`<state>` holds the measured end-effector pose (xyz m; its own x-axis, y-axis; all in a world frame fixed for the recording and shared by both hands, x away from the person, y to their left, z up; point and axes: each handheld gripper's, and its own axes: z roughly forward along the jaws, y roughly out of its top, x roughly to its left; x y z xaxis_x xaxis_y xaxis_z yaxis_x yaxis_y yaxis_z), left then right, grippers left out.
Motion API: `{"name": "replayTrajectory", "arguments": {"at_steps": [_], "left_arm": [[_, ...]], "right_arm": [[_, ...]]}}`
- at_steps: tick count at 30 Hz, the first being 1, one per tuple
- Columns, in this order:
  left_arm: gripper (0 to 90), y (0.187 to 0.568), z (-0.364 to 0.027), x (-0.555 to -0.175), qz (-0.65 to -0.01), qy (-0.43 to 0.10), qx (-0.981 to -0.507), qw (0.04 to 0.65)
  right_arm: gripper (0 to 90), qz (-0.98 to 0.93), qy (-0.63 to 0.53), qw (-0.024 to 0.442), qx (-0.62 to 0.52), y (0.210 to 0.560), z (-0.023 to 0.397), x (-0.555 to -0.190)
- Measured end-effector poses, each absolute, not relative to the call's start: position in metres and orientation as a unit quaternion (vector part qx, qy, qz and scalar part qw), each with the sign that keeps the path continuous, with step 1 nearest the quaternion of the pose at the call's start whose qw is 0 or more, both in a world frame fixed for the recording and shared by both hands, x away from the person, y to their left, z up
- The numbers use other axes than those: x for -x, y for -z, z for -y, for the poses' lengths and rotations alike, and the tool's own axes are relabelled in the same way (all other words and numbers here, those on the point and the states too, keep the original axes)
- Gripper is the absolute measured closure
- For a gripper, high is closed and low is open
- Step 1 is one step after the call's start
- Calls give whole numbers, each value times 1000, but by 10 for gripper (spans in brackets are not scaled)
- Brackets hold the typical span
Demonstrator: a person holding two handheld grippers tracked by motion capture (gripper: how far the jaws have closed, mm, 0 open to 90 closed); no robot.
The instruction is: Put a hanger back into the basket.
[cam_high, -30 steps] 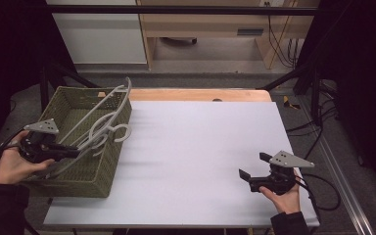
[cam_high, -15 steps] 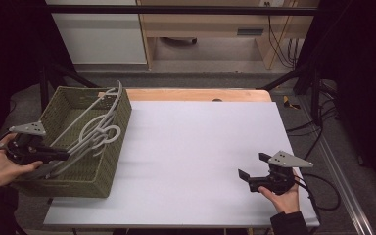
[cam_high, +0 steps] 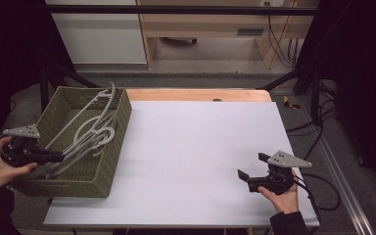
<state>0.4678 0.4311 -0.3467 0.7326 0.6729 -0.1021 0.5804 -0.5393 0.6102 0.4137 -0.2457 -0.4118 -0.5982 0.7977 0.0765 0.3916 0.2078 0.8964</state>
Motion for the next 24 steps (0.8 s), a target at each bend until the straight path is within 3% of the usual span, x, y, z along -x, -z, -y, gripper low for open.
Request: {"name": "replayTrajectory", "arguments": {"at_steps": [6,24], "left_arm": [[821,345,-432,-465,-340,-71,-881,321],[779,368,-442,-470,-393,-120,-860,303]], "right_arm": [[31,-749,-489,208,-397,412,246,-413],[31,-749,-490,208,-396,411,246,-413]]}}
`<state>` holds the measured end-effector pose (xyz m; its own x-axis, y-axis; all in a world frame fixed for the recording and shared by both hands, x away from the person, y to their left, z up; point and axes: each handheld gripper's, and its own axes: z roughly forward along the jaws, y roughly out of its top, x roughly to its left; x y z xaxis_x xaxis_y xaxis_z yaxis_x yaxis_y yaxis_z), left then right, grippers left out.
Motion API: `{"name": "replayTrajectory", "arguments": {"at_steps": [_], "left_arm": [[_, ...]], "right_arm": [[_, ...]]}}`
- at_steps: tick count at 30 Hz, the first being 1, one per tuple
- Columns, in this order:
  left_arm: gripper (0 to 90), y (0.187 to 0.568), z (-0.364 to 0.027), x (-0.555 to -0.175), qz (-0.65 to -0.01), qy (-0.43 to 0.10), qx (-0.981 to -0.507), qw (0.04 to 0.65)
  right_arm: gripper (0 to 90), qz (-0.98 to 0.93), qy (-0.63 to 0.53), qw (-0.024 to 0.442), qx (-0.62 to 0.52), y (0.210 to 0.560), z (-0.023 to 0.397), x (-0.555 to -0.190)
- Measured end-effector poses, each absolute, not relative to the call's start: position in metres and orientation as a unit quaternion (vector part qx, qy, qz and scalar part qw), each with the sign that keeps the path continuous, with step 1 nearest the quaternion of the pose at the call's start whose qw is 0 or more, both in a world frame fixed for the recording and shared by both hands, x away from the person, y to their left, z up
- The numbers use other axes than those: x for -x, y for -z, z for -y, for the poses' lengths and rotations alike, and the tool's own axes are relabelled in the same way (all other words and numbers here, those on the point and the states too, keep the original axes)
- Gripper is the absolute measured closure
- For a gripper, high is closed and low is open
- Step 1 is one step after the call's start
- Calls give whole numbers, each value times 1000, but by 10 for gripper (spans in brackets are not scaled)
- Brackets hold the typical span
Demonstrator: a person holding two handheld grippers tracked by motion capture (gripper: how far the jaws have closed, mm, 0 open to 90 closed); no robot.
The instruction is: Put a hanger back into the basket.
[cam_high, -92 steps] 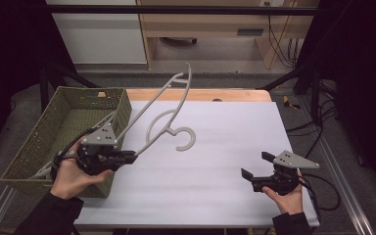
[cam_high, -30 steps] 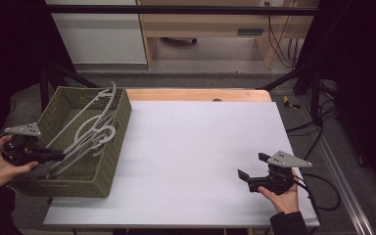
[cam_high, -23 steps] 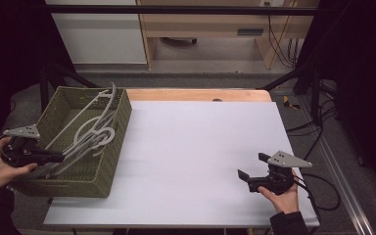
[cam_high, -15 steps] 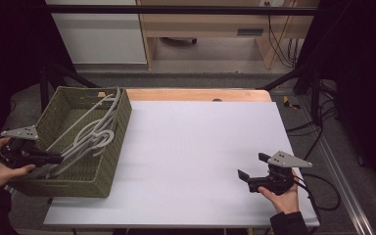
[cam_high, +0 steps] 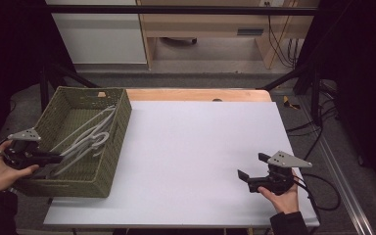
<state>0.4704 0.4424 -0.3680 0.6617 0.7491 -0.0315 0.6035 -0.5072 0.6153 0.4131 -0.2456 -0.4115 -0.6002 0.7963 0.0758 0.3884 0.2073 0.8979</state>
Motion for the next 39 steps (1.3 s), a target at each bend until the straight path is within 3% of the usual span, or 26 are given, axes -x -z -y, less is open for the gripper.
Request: {"name": "replayTrajectory", "arguments": {"at_steps": [8,17,22,31,39], "left_arm": [[612,361,-439,-467,-410,-167,-836,325],[322,348,-409,-453,-401,-209,-776,440],[208,347,-384,-441,-386,-219,-752,488],[105,361,-330,-421,-377,-221,-724,534],[89,374,-295,-410,-360,-220,-731,537]], "right_arm": [[30,-747,-493,209,-395,411,246,-413],[29,-742,-500,209,-395,409,247,-412],[27,-738,-507,210,-393,408,249,-411],[25,-732,-516,209,-392,407,250,-410],[26,-729,-522,206,-392,406,253,-409]]}}
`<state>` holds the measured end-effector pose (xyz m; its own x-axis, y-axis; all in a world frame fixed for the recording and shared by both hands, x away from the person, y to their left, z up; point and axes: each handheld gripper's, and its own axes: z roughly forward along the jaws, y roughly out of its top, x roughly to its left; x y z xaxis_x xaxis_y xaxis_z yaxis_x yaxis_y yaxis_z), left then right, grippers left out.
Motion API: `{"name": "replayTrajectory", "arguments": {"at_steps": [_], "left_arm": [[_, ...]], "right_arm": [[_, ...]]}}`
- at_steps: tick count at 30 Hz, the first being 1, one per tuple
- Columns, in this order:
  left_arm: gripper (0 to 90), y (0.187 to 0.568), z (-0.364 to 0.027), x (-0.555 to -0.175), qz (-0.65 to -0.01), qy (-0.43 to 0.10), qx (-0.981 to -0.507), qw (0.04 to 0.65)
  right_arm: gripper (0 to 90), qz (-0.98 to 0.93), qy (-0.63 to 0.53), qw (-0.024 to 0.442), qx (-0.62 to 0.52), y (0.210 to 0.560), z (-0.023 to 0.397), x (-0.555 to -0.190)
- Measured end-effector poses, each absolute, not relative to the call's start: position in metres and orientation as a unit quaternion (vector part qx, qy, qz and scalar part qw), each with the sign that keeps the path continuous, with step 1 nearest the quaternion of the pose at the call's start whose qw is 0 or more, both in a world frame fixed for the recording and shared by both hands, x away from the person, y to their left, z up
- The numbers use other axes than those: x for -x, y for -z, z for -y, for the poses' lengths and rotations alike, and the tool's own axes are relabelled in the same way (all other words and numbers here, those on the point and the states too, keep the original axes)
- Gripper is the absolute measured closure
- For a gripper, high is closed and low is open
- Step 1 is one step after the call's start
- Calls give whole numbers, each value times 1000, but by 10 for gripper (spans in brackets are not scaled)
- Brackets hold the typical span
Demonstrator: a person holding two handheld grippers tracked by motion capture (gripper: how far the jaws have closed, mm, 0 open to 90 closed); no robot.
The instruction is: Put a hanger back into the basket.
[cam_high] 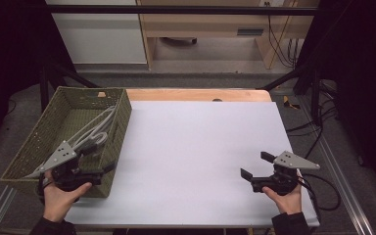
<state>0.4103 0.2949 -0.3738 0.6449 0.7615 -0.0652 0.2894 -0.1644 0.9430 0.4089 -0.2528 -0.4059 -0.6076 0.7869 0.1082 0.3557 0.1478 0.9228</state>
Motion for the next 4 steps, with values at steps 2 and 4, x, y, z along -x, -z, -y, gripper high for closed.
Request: {"name": "replayTrajectory", "arguments": {"at_steps": [2,4], "left_arm": [[93,375,-290,-408,-358,-221,-730,538],[98,377,-286,-406,-356,-216,-729,543]], "right_arm": [[26,-728,-523,205,-392,406,254,-409],[27,-729,-524,203,-391,405,254,-408]]}}
